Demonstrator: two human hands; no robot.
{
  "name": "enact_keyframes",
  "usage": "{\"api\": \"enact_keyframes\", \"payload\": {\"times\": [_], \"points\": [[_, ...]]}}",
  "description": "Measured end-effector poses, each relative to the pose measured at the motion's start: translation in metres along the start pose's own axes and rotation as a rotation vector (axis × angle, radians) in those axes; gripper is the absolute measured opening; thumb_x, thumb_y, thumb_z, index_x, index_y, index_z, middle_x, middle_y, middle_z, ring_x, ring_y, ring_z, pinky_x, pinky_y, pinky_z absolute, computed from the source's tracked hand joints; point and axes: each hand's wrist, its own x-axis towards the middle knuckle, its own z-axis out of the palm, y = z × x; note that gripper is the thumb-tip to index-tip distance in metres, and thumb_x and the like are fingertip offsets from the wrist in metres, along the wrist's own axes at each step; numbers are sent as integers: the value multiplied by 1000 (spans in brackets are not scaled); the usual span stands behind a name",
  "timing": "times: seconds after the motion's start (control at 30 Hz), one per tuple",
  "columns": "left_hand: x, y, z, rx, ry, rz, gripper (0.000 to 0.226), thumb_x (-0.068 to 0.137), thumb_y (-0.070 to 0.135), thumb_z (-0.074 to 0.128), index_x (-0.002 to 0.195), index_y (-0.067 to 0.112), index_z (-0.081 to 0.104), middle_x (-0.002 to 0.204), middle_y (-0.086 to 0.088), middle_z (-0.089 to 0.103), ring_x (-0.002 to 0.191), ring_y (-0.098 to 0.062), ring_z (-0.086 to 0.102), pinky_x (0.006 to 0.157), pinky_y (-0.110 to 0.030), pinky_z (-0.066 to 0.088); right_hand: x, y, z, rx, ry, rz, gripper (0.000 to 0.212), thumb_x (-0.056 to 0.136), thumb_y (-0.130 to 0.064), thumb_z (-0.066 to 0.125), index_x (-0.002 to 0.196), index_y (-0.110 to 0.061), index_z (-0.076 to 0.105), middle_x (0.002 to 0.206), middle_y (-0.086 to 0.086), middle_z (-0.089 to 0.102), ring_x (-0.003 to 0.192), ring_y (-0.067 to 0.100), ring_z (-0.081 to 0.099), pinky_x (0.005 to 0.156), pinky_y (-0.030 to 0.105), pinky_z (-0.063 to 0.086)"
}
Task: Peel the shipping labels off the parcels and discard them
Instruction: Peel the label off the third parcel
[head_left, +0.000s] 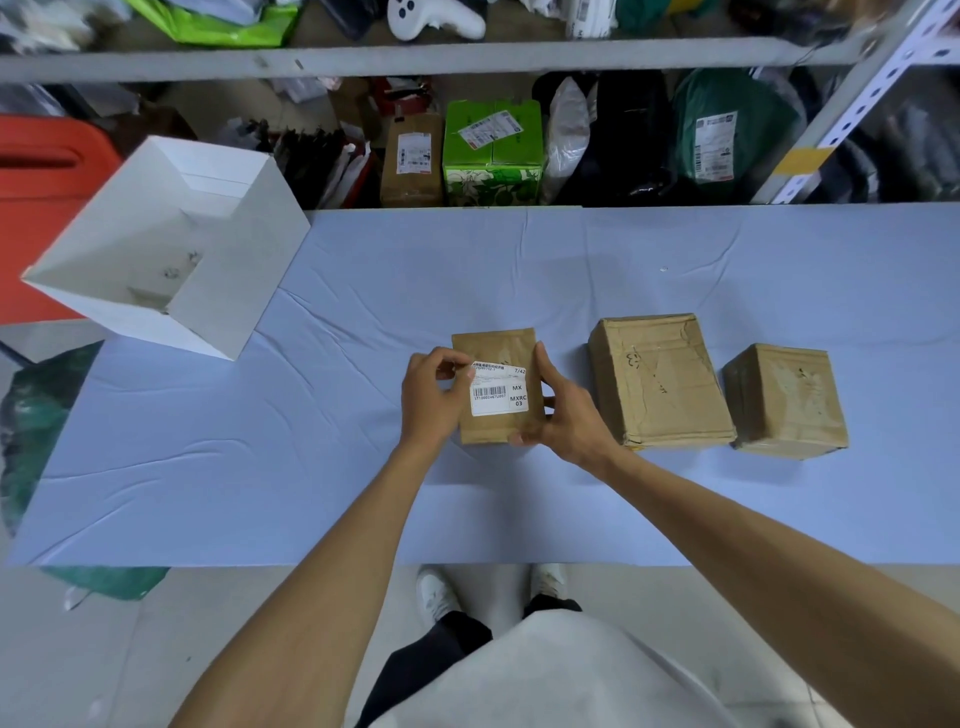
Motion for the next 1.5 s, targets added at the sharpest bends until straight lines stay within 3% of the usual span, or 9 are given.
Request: {"api": "enact_keyframes", "payload": {"times": [0.3,0.5,0.63,0.77,1.0,1.13,1.23,1.5], "points": [[7,6,9,171,26,41,4,84,17,71,85,16,68,105,-1,53,91,-13,63,78,-23,47,-1,-1,0,-13,9,11,123,66,-1,83,152,-36,2,131,-3,54,106,15,59,75,20,55],[12,8,14,363,17,21,12,92,22,61,90,12,67,111,-3,48,86,-22,65,77,-39,55,-1,-3,-2,4,4,13,123,65,2,82,153,-33,3,130,-4,54,104,15,61,71,15,55],[11,8,14,396,-12,10,15,94,22,57,92,10,65,116,-4,44,85,-26,64,77,-41,54,-1,-3,-3,10,2,5,122,65,2,82,153,-30,3,129,-4,54,104,15,60,70,10,52],[5,6,13,296,29,55,9,94,19,56,94,11,60,114,-3,48,93,-20,65,78,-29,46,-1,-3,-3,5,-4,9,123,65,-1,83,153,-32,3,132,-4,54,106,16,61,74,14,54],[5,5,16,281,53,56,10,90,23,64,92,13,65,112,-2,50,91,-16,65,74,-23,38,-1,-2,-2,17,0,11,123,66,1,82,153,-35,2,132,-2,54,107,17,60,77,22,57],[8,6,18,333,72,28,12,92,23,62,91,12,68,111,-3,50,86,-21,66,71,-27,43,-1,-1,-2,17,-3,4,123,65,0,83,153,-33,3,133,-2,54,109,18,60,76,20,56],[9,9,18,375,63,15,13,93,22,59,90,13,67,111,-3,48,83,-26,66,72,-36,51,-2,-3,-3,20,0,3,123,65,0,83,153,-34,3,133,-1,53,109,19,60,80,26,57],[7,11,18,435,37,8,20,97,24,52,94,8,65,117,-6,43,83,-29,62,71,-36,49,-2,-3,-3,19,-9,-4,124,65,0,83,153,-34,2,133,-1,54,107,16,60,80,24,57]]}}
